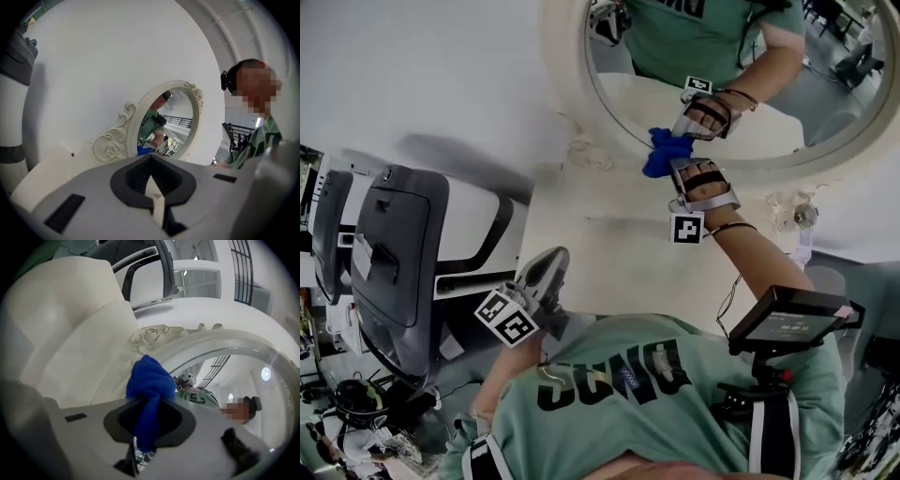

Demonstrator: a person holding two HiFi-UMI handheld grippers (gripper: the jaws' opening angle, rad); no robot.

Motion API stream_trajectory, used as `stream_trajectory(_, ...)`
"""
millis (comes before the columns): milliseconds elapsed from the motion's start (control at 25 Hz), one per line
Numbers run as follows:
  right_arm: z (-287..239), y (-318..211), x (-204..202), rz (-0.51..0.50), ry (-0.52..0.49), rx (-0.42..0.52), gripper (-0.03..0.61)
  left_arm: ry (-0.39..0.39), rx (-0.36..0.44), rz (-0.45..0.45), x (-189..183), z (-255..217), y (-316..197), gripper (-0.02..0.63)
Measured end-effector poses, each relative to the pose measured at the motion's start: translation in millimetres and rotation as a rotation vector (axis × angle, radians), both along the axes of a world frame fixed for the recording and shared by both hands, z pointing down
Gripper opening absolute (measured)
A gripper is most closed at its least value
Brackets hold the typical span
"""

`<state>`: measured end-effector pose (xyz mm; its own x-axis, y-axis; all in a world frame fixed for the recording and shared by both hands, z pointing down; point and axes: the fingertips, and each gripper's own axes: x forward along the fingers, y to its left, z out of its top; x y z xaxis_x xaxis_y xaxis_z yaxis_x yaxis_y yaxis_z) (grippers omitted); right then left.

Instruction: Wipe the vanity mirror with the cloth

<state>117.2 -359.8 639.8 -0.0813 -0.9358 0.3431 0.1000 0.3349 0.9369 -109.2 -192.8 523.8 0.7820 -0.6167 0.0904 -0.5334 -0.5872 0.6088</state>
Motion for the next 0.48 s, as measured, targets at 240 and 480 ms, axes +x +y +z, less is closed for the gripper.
stream_trajectory(240,-12.1,7.4,-15.8,-0.014,-0.089,-0.086,0.057,-0.026,0.104,0.028,11.3,-25.8,-13.8,0.009)
stream_trajectory(480,-156.4,11.3,-24.3,-0.076,-0.119,0.142,0.057,-0.145,0.348,0.015,10.4,-72.4,-34.0,0.009)
